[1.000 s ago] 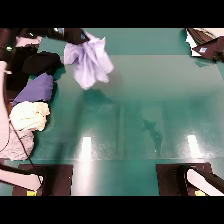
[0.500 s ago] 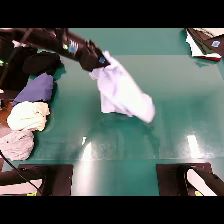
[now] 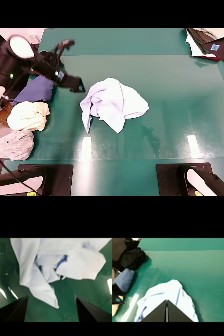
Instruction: Fold the shirts.
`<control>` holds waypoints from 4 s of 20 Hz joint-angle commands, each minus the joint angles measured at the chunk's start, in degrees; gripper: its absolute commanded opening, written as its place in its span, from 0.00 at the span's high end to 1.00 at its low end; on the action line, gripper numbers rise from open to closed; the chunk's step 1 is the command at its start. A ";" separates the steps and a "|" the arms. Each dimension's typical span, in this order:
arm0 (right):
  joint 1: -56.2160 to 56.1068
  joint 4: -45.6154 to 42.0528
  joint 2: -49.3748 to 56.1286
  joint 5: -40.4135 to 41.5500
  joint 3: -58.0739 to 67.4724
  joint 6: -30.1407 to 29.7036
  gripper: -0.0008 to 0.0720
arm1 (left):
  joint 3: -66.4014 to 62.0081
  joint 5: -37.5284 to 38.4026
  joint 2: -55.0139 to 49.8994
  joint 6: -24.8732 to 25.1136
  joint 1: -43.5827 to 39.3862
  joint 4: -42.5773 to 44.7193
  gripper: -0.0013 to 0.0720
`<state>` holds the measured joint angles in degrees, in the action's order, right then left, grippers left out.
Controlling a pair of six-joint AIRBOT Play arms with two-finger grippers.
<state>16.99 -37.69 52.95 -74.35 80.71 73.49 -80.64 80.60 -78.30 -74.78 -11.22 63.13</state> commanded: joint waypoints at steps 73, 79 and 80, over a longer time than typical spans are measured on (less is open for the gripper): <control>-9.29 -32.17 -3.89 0.20 29.24 12.66 0.97 | -41.44 -9.35 22.75 -1.49 -4.57 8.35 0.95; -14.43 -29.53 16.37 -10.86 24.00 17.11 0.97 | -17.22 -9.99 14.32 -3.32 -4.57 23.10 0.95; -15.65 -29.55 20.50 -10.78 22.64 17.11 0.97 | -15.78 -10.69 10.69 -3.52 -4.57 24.55 0.95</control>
<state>3.84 -68.73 64.29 -81.36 106.32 89.06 -103.81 71.07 -61.63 -77.84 -15.84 81.28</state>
